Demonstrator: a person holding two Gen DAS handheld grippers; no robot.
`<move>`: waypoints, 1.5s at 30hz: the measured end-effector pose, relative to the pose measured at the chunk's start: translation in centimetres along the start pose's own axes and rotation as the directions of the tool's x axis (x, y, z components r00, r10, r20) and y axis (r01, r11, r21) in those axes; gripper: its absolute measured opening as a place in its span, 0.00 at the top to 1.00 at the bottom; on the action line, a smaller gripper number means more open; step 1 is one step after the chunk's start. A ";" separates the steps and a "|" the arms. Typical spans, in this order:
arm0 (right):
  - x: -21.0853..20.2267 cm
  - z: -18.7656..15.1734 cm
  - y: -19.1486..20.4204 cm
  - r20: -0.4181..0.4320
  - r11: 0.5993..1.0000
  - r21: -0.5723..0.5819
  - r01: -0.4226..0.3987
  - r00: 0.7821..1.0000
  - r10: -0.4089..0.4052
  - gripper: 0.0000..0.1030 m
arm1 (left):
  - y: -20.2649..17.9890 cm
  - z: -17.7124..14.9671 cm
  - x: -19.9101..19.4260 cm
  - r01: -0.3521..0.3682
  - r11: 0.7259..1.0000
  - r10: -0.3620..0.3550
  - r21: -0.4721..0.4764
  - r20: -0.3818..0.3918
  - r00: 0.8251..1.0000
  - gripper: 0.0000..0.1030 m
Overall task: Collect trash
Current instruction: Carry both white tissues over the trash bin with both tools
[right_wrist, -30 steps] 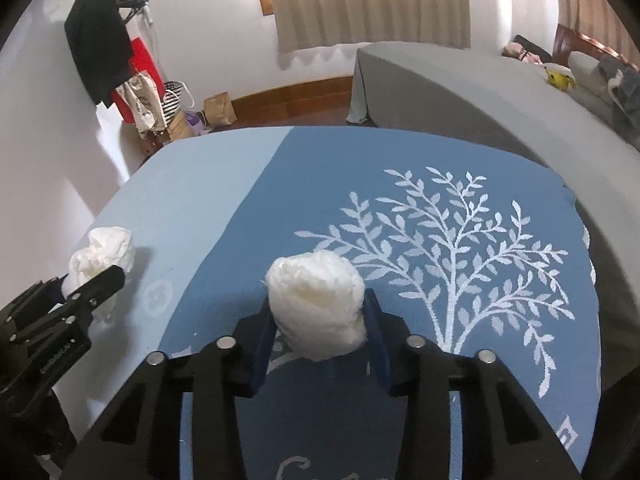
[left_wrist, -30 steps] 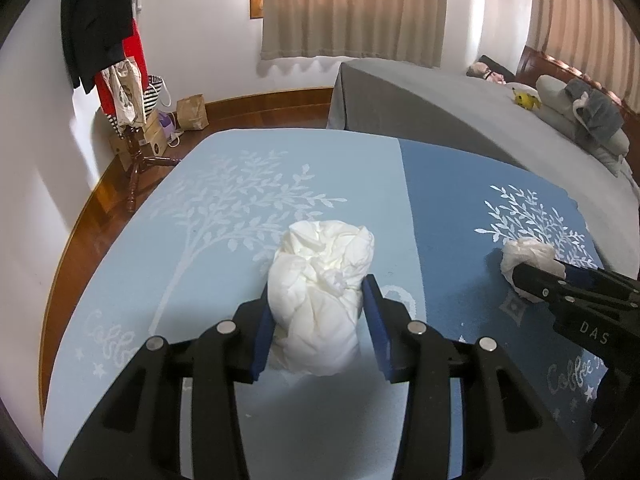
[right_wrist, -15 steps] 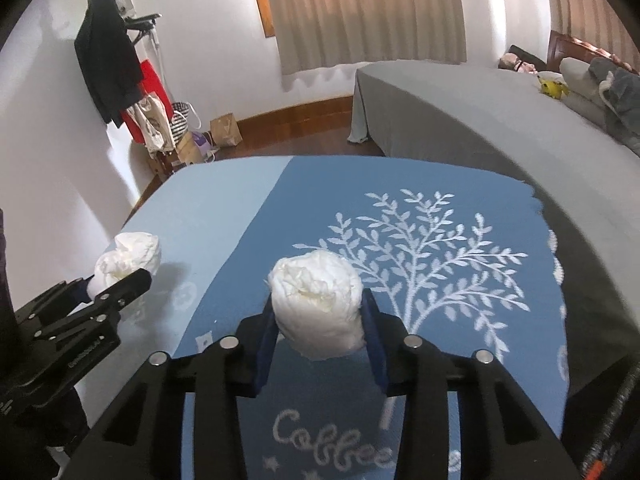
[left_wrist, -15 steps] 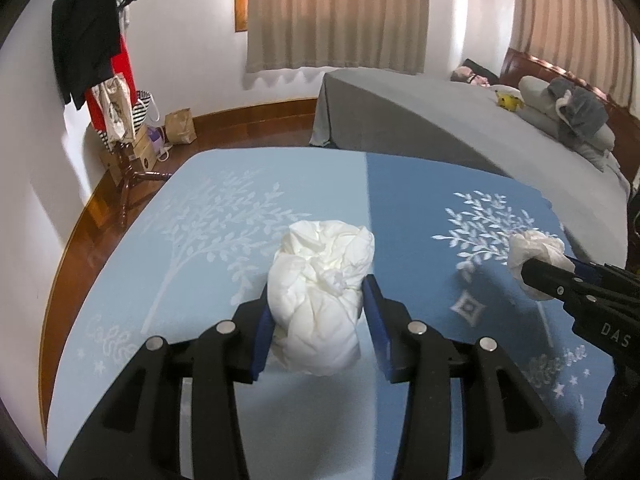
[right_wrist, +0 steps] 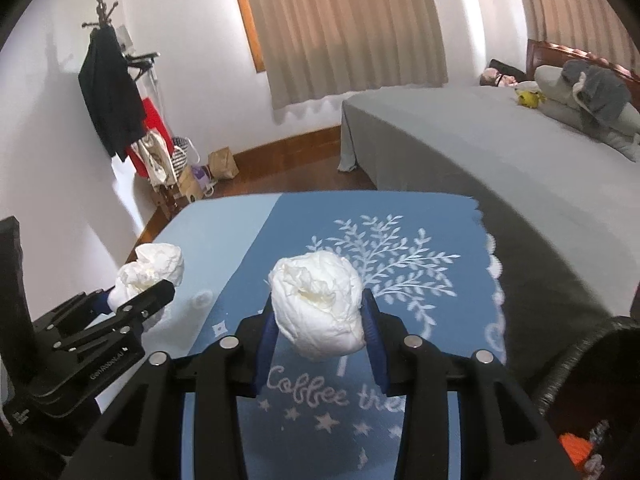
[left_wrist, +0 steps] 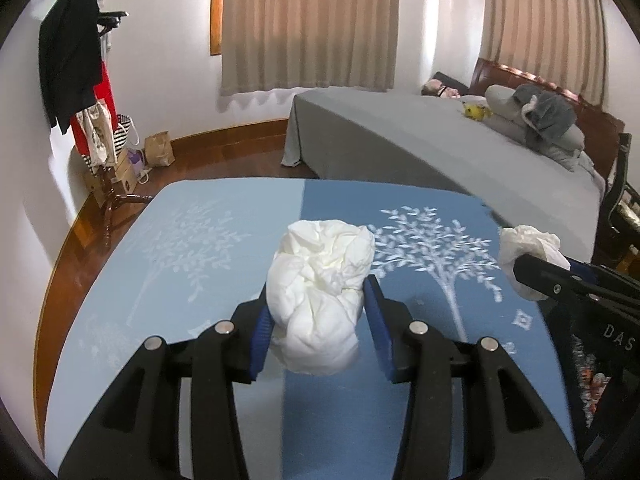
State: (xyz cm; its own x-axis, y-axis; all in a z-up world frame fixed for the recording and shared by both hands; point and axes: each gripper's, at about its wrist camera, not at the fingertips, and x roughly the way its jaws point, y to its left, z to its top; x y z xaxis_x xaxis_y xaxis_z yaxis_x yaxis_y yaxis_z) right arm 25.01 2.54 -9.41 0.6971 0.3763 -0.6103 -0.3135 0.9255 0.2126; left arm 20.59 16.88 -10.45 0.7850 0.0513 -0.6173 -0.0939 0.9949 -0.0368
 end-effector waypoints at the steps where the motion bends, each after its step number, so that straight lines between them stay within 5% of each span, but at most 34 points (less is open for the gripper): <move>1: -0.3 -0.1 -0.2 0.005 1.000 0.002 0.001 1.000 -0.001 0.62 | -0.3 0.0 -0.3 0.005 1.000 -0.005 0.003 0.002 1.000 0.59; 17: -10.6 -2.7 -5.5 0.095 0.995 0.074 0.071 0.992 -0.078 0.62 | -8.5 -0.8 -6.3 0.125 0.989 -0.129 0.080 0.040 0.991 0.58; 45: -22.8 -6.6 -12.6 0.191 0.965 0.174 0.197 0.954 -0.229 0.62 | -21.5 -3.4 -12.5 0.312 0.918 -0.334 0.247 0.052 0.941 0.58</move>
State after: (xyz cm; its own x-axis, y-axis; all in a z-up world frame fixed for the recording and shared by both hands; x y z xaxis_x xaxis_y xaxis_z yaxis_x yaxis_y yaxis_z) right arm 8.79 -17.99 -3.22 0.8604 0.1556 -0.4853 -0.0535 0.9746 0.2177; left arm 10.69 -5.48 -4.62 0.8021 -0.2793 -0.5279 0.3097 0.9503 -0.0322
